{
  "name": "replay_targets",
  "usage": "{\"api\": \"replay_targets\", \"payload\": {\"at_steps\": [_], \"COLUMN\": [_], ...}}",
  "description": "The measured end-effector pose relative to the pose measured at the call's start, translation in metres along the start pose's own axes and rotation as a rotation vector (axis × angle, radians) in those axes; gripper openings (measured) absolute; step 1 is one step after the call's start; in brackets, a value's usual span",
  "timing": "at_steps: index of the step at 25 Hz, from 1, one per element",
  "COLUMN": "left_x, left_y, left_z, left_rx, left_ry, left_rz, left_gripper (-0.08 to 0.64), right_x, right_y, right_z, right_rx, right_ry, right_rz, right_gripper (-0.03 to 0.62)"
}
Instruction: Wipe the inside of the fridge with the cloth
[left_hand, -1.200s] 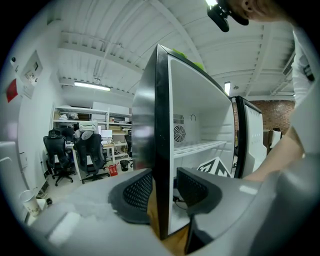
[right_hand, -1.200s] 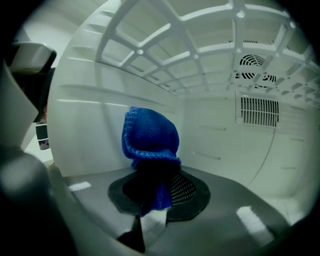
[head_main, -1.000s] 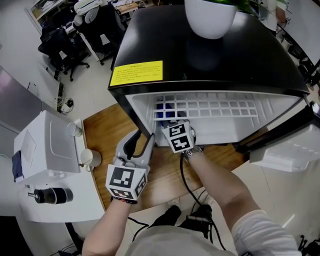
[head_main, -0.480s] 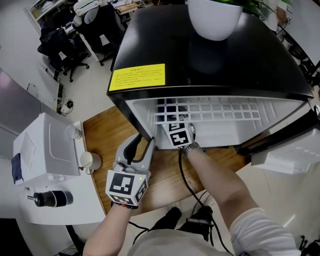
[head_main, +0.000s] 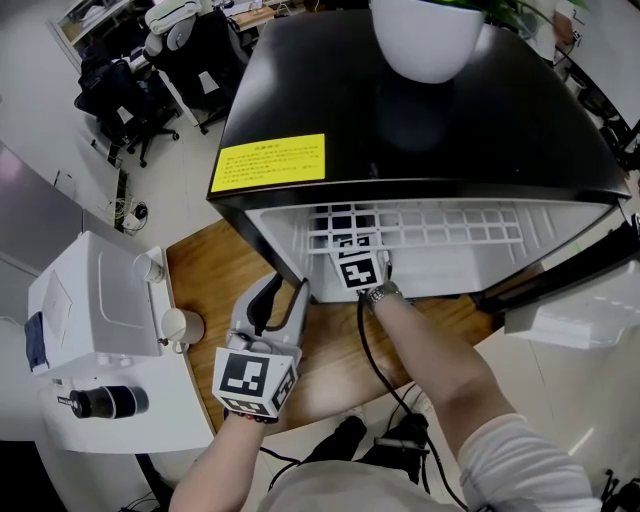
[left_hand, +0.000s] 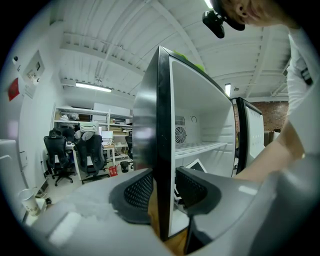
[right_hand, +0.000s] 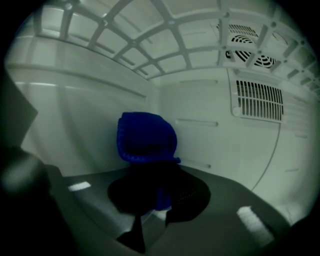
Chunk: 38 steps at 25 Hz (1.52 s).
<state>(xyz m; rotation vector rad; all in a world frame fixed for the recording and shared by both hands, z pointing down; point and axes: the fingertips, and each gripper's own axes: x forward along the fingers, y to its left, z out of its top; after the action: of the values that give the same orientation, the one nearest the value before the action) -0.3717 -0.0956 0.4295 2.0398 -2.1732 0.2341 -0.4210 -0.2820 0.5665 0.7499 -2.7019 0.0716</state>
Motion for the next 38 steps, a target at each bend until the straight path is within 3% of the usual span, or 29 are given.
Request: {"api": "replay_targets", "payload": {"at_steps": [13,38], "left_x": [0.0,0.001], "left_y": [0.001,0.002], "left_z": [0.0,0.0], "left_rx": [-0.009,-0.022], "left_ry": [-0.001,-0.012], "left_rz": [0.02,0.057], "left_gripper": [0.146,0.147], "right_x": [-0.006,-0.047], "right_y": [-0.023,-0.11], "right_z": [-0.003,-0.022], "right_rx": [-0.004,-0.009], "right_ry": [0.006,0.044], "right_rz": [-0.057,-0.219], "right_gripper": [0.073,0.073]}}
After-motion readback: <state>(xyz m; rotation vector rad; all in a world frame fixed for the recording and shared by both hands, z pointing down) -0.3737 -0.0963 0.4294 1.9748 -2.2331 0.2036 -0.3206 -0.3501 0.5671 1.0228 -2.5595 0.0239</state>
